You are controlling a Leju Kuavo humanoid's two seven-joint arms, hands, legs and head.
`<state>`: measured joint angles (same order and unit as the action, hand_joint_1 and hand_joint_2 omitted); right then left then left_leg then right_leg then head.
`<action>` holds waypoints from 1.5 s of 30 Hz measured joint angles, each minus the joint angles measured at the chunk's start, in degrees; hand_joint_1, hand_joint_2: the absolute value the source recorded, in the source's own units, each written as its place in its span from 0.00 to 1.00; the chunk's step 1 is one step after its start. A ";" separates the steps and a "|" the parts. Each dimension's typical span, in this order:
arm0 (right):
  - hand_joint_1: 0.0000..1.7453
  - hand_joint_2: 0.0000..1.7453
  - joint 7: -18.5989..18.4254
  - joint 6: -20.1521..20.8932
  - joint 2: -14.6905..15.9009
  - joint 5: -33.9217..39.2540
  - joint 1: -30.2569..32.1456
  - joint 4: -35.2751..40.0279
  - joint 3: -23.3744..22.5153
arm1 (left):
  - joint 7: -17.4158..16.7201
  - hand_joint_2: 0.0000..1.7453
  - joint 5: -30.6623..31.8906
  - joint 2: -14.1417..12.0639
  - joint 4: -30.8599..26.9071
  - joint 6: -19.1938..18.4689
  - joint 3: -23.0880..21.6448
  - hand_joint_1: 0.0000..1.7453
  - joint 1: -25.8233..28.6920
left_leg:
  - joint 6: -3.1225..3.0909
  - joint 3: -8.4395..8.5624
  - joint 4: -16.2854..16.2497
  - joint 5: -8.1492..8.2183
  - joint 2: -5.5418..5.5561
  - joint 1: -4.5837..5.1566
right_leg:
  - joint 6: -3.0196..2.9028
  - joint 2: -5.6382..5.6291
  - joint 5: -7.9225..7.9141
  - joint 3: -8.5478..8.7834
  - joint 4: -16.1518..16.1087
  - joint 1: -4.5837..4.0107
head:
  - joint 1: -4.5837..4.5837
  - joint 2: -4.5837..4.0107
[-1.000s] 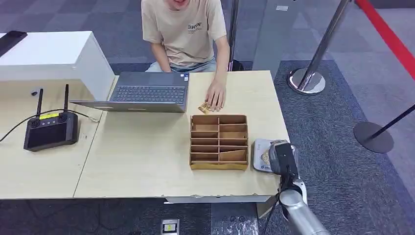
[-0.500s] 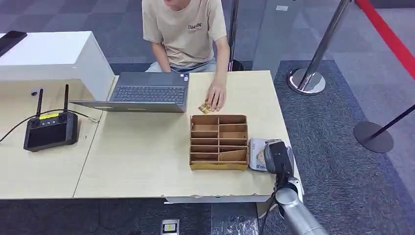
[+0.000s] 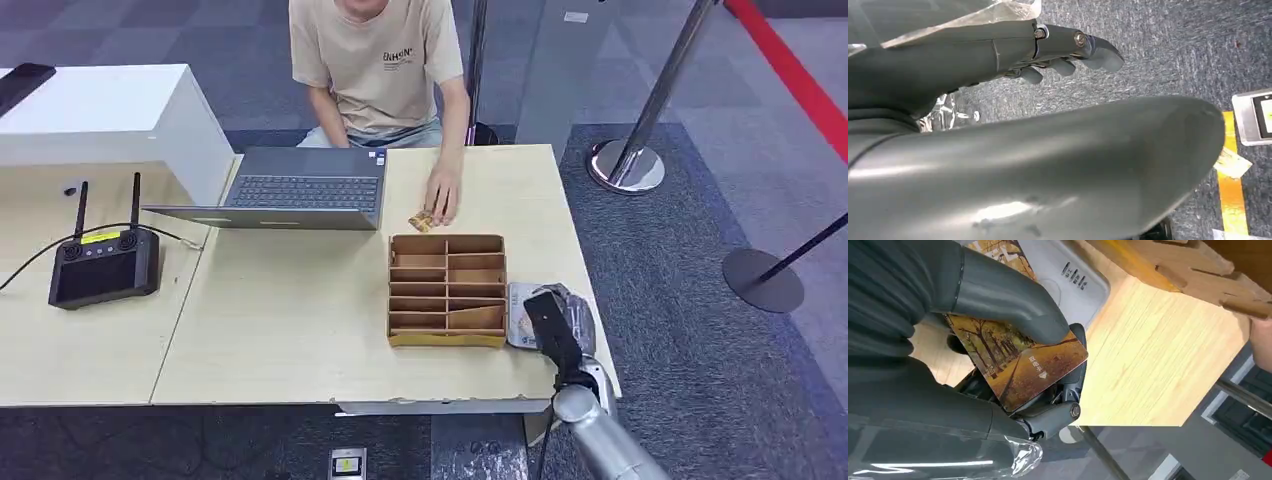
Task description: Pass the card to the sensor for recognition and then transmit it.
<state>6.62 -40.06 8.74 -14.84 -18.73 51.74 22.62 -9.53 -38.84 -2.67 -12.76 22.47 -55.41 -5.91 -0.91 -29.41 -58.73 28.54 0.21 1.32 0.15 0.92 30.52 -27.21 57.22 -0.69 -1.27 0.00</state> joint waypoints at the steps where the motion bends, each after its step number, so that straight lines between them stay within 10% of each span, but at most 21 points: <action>1: 1.00 1.00 -0.44 -0.04 0.46 -0.13 -0.05 0.42 0.02 | 0.00 0.00 0.00 0.00 0.00 -0.02 0.00 0.00 0.01 | 0.00 -0.01 0.00 0.00 0.02 0.00 | 0.00 0.00 0.00 0.00 0.00 0.00 | 0.00 0.00; 11: 1.00 1.00 -14.32 4.21 9.81 -19.93 -2.10 15.40 -0.31 | 0.72 0.00 0.44 -0.61 0.02 -0.79 -0.68 0.00 0.10 | 0.00 -0.05 -0.07 0.00 0.01 0.05 | 0.07 0.00 -0.05 -0.02 0.00 0.05 | -0.02 0.00; 17: 1.00 1.00 -15.23 11.23 14.12 -18.47 -8.54 26.68 -0.53 | 1.79 0.00 0.74 -0.90 0.04 -1.40 -1.44 0.00 0.08 | 0.00 -0.05 -0.07 -0.01 0.00 0.04 | 0.08 0.00 -0.07 -0.03 0.02 0.04 | 0.00 0.00; 23: 1.00 1.00 -15.76 17.40 15.08 -15.37 -17.84 33.46 0.31 | 2.21 0.00 1.57 -0.90 0.07 -1.57 -2.12 0.00 0.03 | 0.01 -0.11 -0.05 -0.02 0.00 0.04 | 0.08 0.00 -0.07 -0.07 0.05 0.02 | 0.00 0.00; 29: 1.00 1.00 -19.95 25.33 13.95 -35.17 -29.47 31.83 8.08 | 2.45 0.00 2.43 -0.85 0.07 -1.92 -3.15 0.00 -0.40 | 0.02 -0.16 -0.04 -0.02 0.02 -0.02 | 0.07 -0.01 -0.06 -0.09 0.08 -0.04 | -0.02 0.00; 36: 1.00 1.00 -21.03 19.78 10.20 -54.25 -36.07 22.94 18.89 | 1.99 0.00 2.73 -0.81 0.07 -1.92 -4.24 0.00 -1.12 | 0.02 -0.17 -0.04 -0.02 0.03 -0.04 | 0.07 -0.01 -0.06 -0.10 0.08 -0.05 | 0.02 0.00; 45: 1.00 1.00 -21.49 10.84 5.05 -58.40 -37.98 11.67 24.79 | 0.83 0.00 2.86 -0.81 0.07 -1.29 -4.96 0.00 -1.35 | 0.02 -0.18 -0.04 -0.02 0.02 -0.04 | 0.08 -0.01 -0.07 -0.10 0.08 -0.05 | 0.02 0.00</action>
<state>-14.86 -29.23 13.79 -73.24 -56.71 63.40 47.41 -8.70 -35.98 -3.48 -12.70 21.18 -60.37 -7.25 -0.89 -29.59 -58.77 28.52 0.22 1.28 0.22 0.91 30.45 -27.31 57.30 -0.74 -1.25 0.00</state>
